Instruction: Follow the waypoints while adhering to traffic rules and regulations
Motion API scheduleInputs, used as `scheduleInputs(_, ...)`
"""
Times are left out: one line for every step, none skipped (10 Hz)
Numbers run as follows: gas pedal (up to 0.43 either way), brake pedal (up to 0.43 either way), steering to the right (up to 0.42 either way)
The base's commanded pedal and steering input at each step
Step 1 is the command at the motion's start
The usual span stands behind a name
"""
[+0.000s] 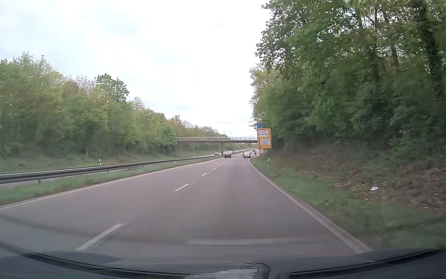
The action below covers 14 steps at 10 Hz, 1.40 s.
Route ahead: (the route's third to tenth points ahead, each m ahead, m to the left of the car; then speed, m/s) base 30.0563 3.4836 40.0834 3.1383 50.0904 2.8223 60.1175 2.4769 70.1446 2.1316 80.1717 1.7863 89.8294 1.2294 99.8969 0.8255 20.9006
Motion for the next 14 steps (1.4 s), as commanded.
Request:
scheduleInputs(0.087,0.0,0.001)
scheduleInputs(0.087,0.0,0.002)
scheduleInputs(0.087,0.0,0.002)
scheduleInputs(0.087,0.0,0.003)
scheduleInputs(0.087,0.0,0.003)
scheduleInputs(0.087,0.0,0.003)
scheduleInputs(0.087,0.0,0.003)
scheduleInputs(0.087,0.0,0.003)
scheduleInputs(0.087,0.0,0.004)
scheduleInputs(0.087,0.0,0.005)
scheduleInputs(0.087,0.0,0.006)
scheduleInputs(0.087,0.0,0.006)
scheduleInputs(0.087,0.0,0.006)
scheduleInputs(0.087,0.0,0.006)
